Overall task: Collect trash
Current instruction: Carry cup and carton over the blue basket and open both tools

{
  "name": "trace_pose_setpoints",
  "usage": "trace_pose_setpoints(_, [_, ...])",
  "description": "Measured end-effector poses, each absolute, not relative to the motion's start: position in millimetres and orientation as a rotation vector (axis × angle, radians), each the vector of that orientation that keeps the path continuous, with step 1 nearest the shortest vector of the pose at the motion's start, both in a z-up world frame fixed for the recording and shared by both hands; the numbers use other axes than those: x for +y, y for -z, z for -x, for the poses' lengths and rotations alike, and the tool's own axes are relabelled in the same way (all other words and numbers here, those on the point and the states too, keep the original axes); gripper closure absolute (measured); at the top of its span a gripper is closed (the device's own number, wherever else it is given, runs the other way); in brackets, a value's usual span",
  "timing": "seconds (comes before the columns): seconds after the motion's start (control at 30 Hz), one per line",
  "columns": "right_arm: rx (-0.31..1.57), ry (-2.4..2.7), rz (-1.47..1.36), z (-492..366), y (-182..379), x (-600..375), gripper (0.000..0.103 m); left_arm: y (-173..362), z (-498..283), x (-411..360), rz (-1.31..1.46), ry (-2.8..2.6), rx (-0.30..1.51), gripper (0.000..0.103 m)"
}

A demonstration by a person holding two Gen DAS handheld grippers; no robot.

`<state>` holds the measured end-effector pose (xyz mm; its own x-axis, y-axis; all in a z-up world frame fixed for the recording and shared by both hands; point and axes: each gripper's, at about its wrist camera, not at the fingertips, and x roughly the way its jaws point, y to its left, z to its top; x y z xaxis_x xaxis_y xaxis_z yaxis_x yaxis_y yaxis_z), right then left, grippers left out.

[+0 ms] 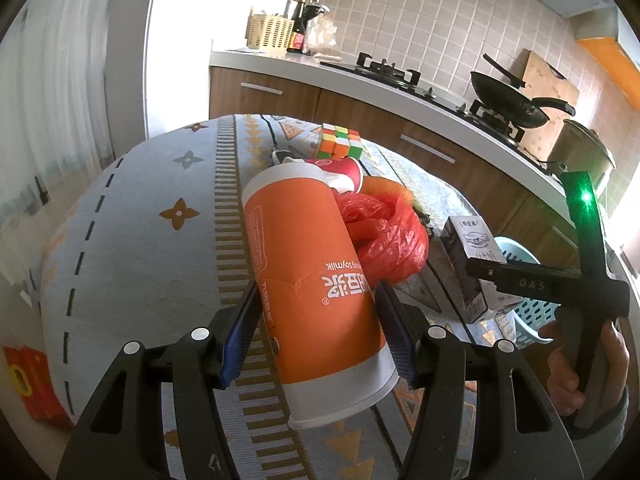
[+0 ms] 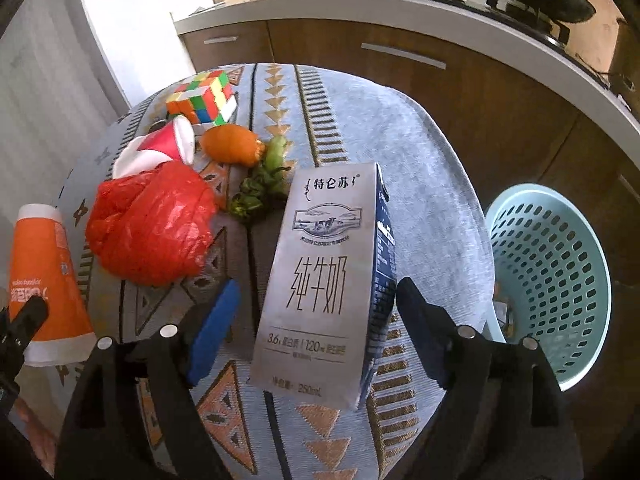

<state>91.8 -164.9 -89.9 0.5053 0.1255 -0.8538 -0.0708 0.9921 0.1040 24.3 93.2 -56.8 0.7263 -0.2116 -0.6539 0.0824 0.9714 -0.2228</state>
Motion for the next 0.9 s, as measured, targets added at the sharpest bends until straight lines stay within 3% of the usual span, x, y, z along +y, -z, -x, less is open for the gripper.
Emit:
trace_pose_setpoints(0.33, [1.090, -0.087, -0.074, -104, 109, -170, 0.026, 44, -29, 82, 0.153, 0.165, 0.715, 0.047])
trace_pose_setpoints(0.37, [1.083, -0.083, -0.074, -103, 108, -171, 0.030, 41, -30, 79, 0.148, 0.167, 0.710, 0.047])
trace_pose_setpoints(0.4, [1.071, -0.080, -0.073, -101, 106, -173, 0.044, 39, -30, 76, 0.145, 0.168, 0.706, 0.047])
trace_pose_setpoints(0.47, [1.042, -0.086, -0.065, -98, 100, -178, 0.048, 34, -33, 68, 0.135, 0.176, 0.694, 0.047])
trace_pose_setpoints(0.9, [0.820, 0.083, -0.155, -71, 36, -286, 0.049, -12, -71, -62, 0.037, 0.409, 0.610, 0.047])
